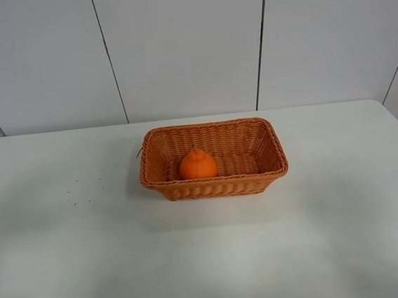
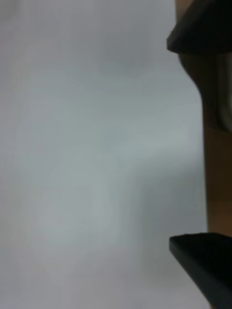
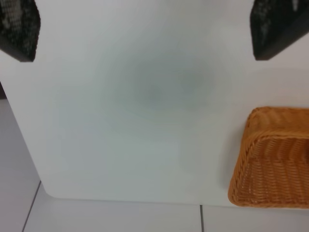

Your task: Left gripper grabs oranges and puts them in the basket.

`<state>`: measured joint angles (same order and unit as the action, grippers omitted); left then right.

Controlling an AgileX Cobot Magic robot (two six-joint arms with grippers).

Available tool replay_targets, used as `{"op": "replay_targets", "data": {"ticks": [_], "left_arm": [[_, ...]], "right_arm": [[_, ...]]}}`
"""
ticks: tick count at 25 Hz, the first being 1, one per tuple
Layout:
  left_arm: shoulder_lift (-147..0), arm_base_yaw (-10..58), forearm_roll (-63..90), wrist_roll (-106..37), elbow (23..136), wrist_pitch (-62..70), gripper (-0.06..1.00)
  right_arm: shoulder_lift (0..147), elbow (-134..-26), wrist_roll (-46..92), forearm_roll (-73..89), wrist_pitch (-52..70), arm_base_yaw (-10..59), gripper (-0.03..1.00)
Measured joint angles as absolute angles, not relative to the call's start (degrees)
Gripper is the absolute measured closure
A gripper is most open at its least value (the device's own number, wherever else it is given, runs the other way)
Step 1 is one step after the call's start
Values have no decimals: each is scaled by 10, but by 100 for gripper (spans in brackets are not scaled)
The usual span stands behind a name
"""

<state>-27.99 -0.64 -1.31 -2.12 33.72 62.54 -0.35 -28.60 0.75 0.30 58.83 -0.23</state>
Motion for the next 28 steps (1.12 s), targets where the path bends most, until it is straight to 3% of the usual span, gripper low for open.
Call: {"op": "replay_targets", "data": {"ticks": [8, 21, 28], "left_arm": [[-124, -6, -13, -12, 283, 610, 10], [-104, -6, -13, -6, 282, 607, 10], [0, -6, -14, 0, 282, 604, 10]], "right_arm": [[-3, -286, 8, 3, 588, -2, 27], [-3, -286, 8, 3, 588, -2, 27], [-3, -286, 8, 3, 588, -2, 27]]}}
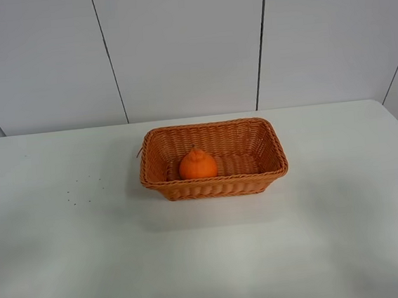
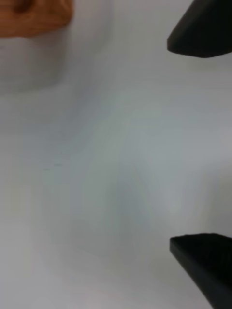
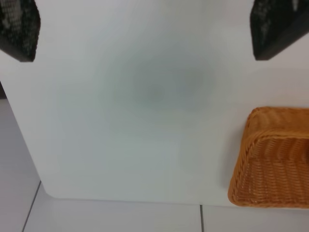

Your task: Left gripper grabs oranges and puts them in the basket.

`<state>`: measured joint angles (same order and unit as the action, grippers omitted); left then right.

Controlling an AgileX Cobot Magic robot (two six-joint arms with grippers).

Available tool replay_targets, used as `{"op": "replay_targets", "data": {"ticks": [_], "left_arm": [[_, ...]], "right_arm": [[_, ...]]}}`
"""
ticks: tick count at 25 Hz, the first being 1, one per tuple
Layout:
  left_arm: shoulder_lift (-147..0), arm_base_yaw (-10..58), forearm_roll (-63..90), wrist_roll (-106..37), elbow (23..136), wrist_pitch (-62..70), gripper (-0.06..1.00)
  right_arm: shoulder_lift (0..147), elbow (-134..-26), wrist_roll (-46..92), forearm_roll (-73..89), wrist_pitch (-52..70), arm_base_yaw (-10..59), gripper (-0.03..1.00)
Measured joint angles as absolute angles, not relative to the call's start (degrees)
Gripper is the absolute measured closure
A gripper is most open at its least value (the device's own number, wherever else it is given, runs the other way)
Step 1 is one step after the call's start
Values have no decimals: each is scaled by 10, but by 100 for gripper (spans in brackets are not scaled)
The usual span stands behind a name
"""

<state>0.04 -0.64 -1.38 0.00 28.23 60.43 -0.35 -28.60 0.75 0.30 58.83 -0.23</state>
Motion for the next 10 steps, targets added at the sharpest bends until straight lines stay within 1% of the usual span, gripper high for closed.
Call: {"op": "replay_targets", "data": {"ticks": [10], "left_arm": [[3, -6, -15, 5, 282, 604, 10]], "right_arm": [[-3, -286, 8, 3, 588, -2, 27]]}}
